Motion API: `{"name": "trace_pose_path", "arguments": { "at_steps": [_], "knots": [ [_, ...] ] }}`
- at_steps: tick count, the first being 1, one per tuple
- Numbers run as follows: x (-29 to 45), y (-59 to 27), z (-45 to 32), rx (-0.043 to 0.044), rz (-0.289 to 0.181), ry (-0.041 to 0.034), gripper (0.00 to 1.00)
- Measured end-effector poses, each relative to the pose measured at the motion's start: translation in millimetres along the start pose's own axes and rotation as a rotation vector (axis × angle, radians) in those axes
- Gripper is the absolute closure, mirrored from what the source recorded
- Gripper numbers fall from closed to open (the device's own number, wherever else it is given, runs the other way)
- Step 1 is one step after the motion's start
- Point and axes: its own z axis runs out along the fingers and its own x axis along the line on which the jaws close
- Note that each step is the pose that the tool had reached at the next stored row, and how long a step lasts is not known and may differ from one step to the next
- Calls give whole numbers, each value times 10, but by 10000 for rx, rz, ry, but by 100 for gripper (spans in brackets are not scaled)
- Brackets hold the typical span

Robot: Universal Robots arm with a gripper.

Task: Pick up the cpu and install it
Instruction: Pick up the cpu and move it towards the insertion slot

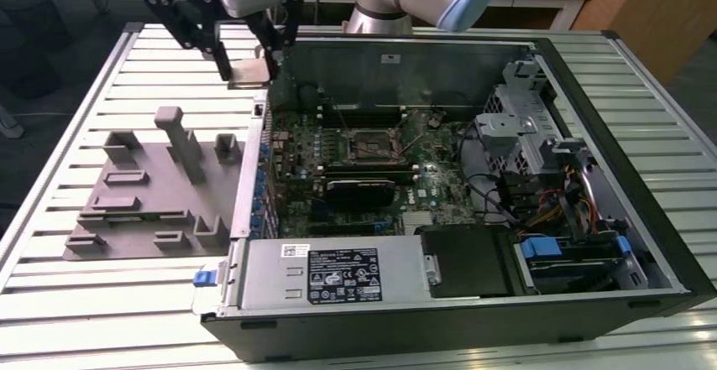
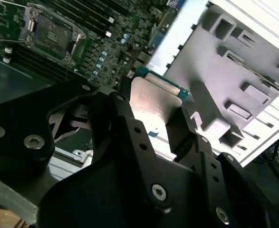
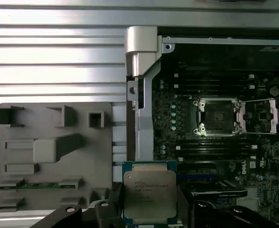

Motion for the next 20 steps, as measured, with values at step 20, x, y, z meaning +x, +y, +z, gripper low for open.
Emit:
{"name": "trace_pose_path", "arguments": {
  "at_steps": [20],
  "knots": [
    [-520,14,84,1,2,39,46]
  ]
}}
